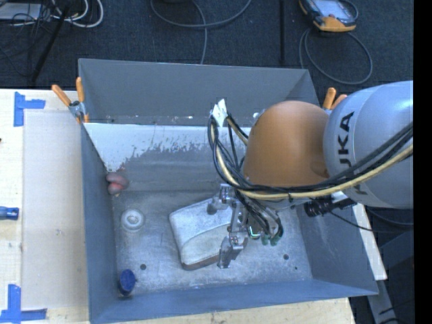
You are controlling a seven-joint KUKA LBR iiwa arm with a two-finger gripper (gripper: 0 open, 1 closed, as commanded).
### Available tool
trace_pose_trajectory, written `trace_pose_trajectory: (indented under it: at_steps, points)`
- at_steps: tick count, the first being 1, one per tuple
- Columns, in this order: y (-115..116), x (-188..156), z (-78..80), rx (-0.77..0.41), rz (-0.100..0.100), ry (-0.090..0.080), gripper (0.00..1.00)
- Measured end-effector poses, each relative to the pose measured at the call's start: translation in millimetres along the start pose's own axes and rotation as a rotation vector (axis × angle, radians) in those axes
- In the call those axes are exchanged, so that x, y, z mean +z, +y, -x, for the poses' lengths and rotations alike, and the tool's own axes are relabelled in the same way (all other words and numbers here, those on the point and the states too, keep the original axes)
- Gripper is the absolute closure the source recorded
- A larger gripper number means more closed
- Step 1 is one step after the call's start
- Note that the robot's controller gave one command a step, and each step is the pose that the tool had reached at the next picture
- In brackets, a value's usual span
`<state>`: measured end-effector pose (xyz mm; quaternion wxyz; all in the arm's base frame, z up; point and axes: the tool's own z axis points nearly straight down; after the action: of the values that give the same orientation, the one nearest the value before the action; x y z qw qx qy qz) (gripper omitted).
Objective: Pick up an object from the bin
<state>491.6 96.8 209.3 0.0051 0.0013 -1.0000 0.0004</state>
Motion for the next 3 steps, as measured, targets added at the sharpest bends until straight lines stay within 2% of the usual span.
trace_pose_trajectory:
  at_steps: [1,2,3]
  points:
    - [-30,106,19.4,-0.113,0.004,-0.032,0.0]
    - [-29,109,20.6,-0.139,0.002,-0.037,0.0]
    - [-30,112,29.9,-0.197,0.001,-0.04,0.0]
